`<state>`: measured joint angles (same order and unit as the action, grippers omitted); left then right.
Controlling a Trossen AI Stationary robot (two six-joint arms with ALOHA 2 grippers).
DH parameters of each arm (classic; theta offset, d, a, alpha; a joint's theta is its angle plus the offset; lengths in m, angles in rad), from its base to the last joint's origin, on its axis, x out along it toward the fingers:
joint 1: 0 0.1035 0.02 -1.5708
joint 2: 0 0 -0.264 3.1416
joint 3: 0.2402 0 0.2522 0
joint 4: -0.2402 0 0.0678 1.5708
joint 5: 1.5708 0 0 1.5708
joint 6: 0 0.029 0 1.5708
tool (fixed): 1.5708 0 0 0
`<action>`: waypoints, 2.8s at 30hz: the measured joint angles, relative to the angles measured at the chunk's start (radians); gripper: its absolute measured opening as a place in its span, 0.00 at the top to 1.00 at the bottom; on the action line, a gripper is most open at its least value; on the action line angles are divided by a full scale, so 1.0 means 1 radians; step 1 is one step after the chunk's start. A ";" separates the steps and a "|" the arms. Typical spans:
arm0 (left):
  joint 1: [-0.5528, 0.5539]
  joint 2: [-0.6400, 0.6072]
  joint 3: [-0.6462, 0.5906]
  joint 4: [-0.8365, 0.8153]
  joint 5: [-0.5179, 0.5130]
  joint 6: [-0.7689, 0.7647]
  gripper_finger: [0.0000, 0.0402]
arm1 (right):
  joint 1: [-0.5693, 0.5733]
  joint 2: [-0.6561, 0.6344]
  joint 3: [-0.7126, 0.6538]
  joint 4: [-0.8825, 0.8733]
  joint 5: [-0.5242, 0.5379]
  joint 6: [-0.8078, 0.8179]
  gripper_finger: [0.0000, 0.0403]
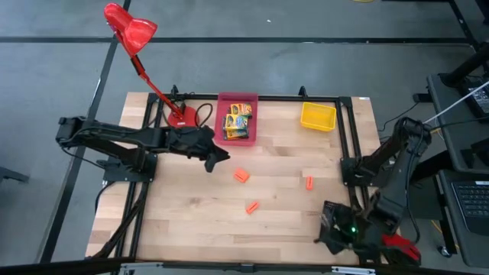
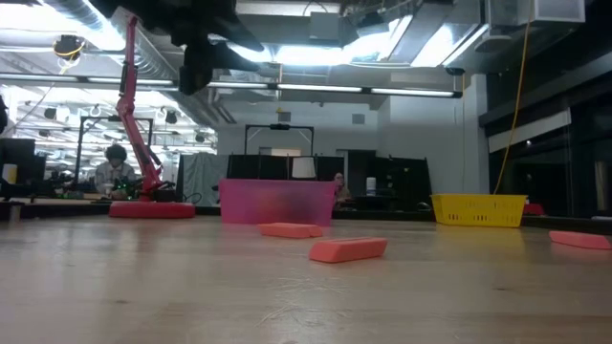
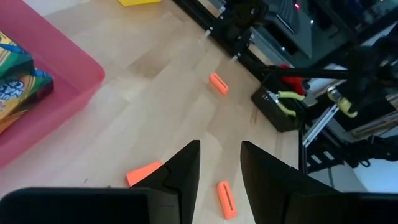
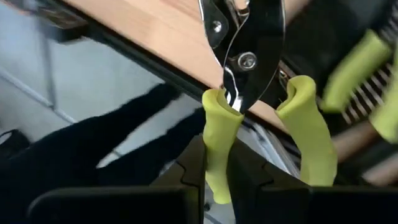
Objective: Pick & Place School Supplies
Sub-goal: Put the green puncher into the black bin, then put the orange eraser into the yellow bin
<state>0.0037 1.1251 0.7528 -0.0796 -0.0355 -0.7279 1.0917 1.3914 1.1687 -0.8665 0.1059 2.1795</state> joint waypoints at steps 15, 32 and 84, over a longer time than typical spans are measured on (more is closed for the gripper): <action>0.000 -0.006 0.000 -0.001 -0.013 -0.002 0.72 | -0.043 0.142 -0.001 -0.163 -0.230 0.039 0.90; -0.003 -0.005 0.000 0.000 0.003 0.001 0.72 | -0.095 0.149 -0.001 -0.264 -0.234 0.012 0.68; -0.002 -0.257 0.000 -0.311 -0.331 0.159 0.72 | -0.402 0.106 0.680 -0.378 1.020 -1.027 0.80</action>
<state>0.0017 0.8684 0.7525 -0.3904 -0.3664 -0.5690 0.6892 1.4975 1.8489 -1.2448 1.1255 1.1529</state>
